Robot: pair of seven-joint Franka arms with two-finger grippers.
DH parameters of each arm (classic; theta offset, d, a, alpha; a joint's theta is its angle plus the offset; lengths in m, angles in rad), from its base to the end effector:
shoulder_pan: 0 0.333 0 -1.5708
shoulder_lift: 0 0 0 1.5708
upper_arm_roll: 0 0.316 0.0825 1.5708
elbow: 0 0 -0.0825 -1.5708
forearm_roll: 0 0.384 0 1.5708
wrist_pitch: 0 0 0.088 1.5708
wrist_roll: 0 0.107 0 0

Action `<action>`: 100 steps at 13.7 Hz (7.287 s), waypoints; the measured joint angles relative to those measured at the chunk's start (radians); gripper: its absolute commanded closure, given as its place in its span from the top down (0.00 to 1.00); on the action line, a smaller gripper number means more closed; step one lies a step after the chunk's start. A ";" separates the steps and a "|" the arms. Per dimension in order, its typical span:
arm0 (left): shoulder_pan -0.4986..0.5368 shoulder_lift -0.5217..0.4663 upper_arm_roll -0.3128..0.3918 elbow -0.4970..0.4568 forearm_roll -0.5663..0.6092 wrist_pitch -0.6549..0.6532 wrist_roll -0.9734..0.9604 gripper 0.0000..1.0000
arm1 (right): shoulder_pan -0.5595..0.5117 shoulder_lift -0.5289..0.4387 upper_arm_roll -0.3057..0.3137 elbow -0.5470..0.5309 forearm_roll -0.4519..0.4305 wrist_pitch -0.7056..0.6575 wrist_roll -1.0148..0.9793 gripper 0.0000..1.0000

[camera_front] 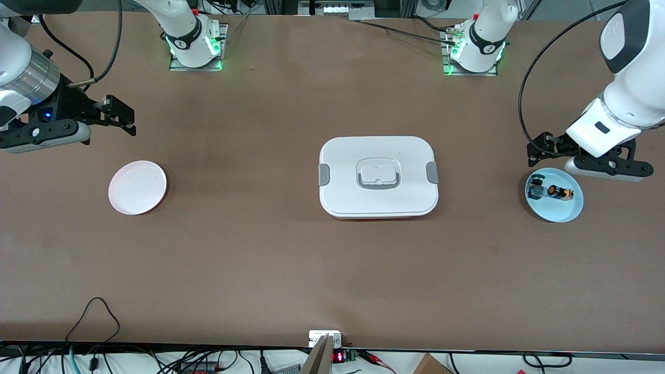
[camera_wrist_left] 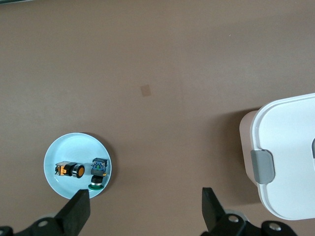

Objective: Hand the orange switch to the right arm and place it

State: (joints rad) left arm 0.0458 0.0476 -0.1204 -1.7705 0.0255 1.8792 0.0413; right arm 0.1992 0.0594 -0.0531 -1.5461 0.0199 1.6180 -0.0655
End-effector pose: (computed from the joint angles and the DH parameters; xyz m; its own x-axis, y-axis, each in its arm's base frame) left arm 0.5829 -0.0404 0.5295 0.9906 -0.1227 0.0605 -0.1216 -0.9923 -0.0215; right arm 0.5705 0.0869 0.6068 0.9778 0.2092 0.0136 0.2094 -0.9777 -0.0159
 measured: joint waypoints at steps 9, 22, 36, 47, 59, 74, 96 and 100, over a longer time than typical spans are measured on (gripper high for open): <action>-0.004 0.013 -0.012 0.000 0.000 -0.061 -0.001 1.00 | 0.000 0.000 0.000 0.000 0.000 0.000 0.000 1.00; 0.060 0.195 -0.005 -0.005 0.171 -0.073 -0.001 1.00 | 0.000 0.000 0.000 0.000 0.000 0.000 0.000 1.00; 0.362 0.428 0.003 -0.009 0.131 0.131 0.391 1.00 | 0.003 0.000 0.003 0.000 0.002 0.000 0.000 1.00; 0.442 0.528 0.000 -0.009 -0.015 0.218 0.555 1.00 | 0.002 0.000 0.002 0.000 0.002 0.000 0.000 1.00; 0.455 0.576 -0.003 -0.011 -0.023 0.275 0.555 1.00 | 0.002 0.000 0.002 0.000 0.002 0.000 0.000 1.00; 0.467 0.592 -0.003 -0.030 -0.023 0.278 0.609 0.48 | 0.002 0.000 0.002 0.000 0.002 -0.004 0.000 1.00; 0.382 0.553 -0.377 0.290 -0.167 -0.229 0.623 0.31 | 0.001 0.000 0.001 0.000 0.002 -0.019 0.000 1.00; 0.353 0.553 -0.519 0.290 -0.287 -0.232 0.631 0.31 | 0.001 0.000 0.001 0.000 0.002 -0.020 0.000 1.00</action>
State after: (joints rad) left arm 0.3990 0.6002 -0.6392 -1.4809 -0.2615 1.6472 0.6726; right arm 0.2006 0.0592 -0.0526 -1.5458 0.0218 1.5983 -0.0656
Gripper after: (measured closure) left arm 0.278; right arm 0.000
